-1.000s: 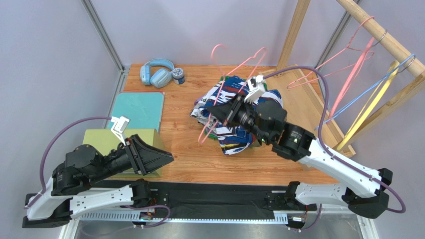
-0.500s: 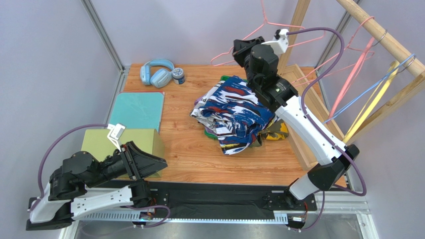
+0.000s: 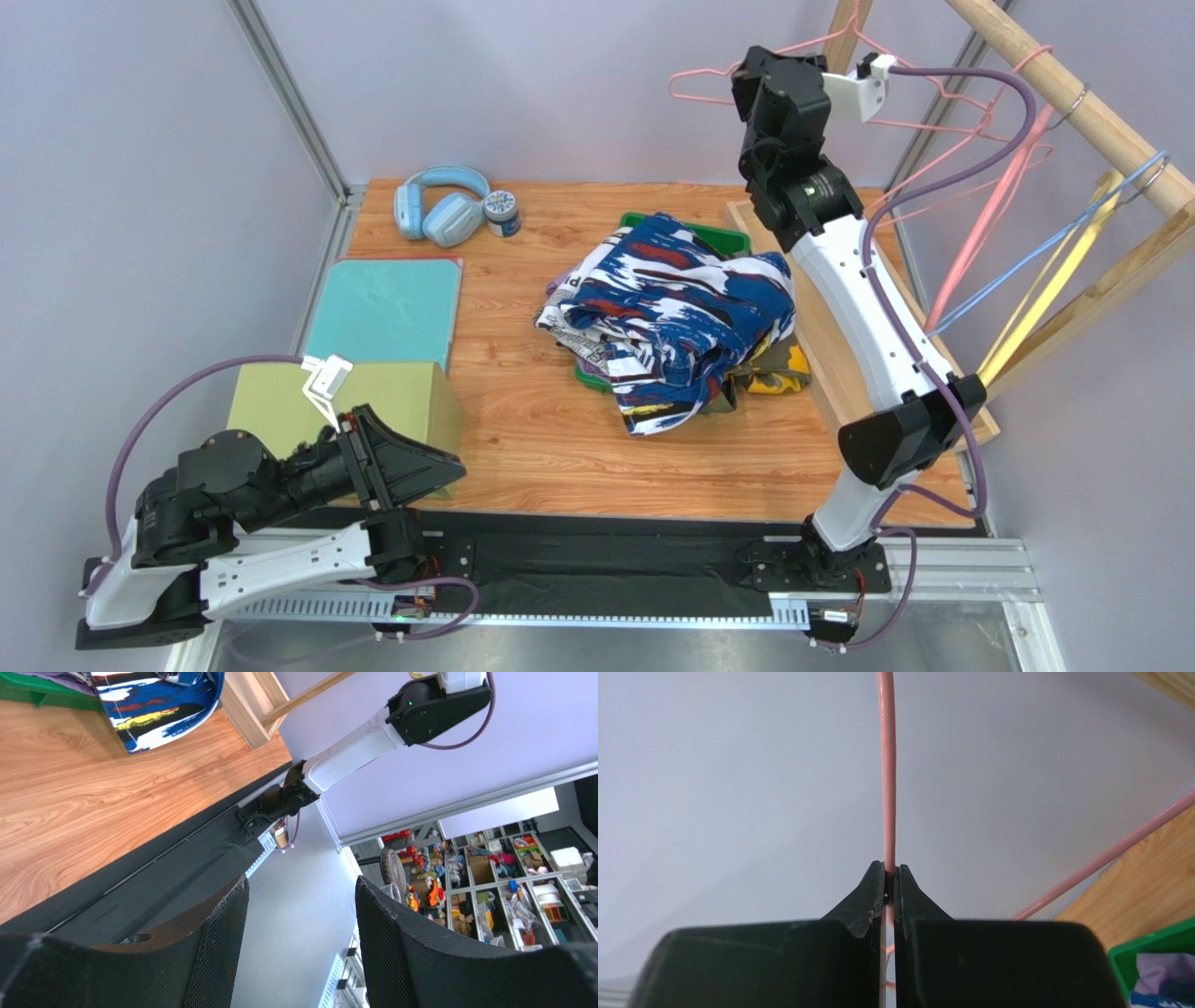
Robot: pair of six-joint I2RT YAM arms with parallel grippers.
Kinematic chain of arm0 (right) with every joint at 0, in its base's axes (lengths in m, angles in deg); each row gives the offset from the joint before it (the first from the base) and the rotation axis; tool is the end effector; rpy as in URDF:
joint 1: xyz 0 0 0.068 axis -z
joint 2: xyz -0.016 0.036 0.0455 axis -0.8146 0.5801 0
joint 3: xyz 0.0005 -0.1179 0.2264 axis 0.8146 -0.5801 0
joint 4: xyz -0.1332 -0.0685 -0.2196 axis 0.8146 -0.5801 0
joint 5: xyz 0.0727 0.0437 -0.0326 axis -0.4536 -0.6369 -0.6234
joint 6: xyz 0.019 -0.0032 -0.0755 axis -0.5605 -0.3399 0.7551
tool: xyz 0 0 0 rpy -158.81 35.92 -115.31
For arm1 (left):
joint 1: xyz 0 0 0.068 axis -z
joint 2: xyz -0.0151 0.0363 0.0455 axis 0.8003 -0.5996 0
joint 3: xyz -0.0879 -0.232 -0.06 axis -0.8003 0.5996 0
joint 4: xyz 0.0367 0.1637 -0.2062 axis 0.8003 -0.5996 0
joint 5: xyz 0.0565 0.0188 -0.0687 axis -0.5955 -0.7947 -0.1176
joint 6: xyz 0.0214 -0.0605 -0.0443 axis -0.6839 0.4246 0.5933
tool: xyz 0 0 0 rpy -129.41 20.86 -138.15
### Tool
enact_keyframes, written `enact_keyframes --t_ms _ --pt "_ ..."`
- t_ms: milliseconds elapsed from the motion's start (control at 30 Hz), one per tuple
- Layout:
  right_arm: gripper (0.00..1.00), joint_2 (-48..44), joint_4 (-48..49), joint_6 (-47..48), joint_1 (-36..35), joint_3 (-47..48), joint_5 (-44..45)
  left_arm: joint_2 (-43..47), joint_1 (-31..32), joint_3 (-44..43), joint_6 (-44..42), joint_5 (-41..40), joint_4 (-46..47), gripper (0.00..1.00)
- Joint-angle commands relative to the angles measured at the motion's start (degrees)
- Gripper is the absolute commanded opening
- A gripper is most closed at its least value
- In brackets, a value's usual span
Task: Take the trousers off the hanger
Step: Hang the hanger back to the clothesline with the right arm
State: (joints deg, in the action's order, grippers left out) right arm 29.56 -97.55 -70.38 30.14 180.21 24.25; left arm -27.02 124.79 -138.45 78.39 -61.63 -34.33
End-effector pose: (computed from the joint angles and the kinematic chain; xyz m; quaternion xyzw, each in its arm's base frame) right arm 0.3794 0.1258 0.4875 0.4392 0.5439 0.2911 0.6531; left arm 0.0266 -0.0496 0.3711 0.0236 0.7432 -0.5874 0.3195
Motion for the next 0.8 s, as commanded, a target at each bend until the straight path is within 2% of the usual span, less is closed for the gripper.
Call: enact_keyframes --t_ms 0,100,300,533,767 --pt "0.0 3.9 2.7 -1.7 0.8 8.2 7.4 0.1 0.1 -0.4 0.6 -0.1 -0.1 0.63" --pt "0.0 6.9 1.3 -1.1 1.5 13.6 10.5 0.4 0.1 -0.4 1.0 0.4 -0.3 0.63" --pt "0.0 11.5 -5.1 -6.0 5.8 22.1 7.1 1.8 0.1 0.0 2.1 0.9 -0.7 0.63" --pt "0.0 11.1 -8.1 -9.2 10.4 21.0 4.1 1.6 0.2 0.2 2.3 0.1 -0.9 0.63" --pt "0.0 8.1 -9.4 -14.5 12.0 14.1 1.9 0.1 0.1 0.3 2.1 1.4 0.0 0.63"
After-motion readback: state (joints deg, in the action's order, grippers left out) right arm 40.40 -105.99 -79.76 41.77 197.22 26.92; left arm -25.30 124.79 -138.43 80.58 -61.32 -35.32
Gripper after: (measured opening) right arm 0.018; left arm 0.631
